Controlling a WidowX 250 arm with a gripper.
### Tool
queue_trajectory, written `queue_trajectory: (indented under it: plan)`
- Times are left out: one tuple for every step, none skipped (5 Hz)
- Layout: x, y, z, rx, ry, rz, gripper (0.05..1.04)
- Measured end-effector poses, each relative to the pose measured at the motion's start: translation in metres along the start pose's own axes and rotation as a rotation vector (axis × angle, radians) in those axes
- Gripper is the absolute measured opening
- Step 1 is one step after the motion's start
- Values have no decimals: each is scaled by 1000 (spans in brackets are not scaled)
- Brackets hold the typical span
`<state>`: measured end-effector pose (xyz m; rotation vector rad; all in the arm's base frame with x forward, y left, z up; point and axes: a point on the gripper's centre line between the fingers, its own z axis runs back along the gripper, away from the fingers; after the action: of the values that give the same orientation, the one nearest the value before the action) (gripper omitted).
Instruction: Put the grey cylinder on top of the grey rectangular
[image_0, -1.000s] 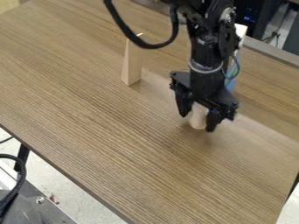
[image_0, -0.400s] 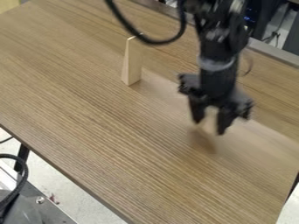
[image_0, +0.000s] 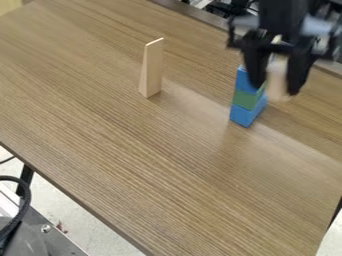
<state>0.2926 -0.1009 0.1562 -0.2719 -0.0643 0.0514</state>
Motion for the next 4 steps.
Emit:
queue_trajectory:
  plan:
    - [5, -17, 26, -19, -31, -43, 526]
    - [15, -22, 43, 26, -90, -96, 526]
    - [25, -8, 34, 125, -102, -151, 526]
    - [32, 2, 36, 169, -132, -174, 526]
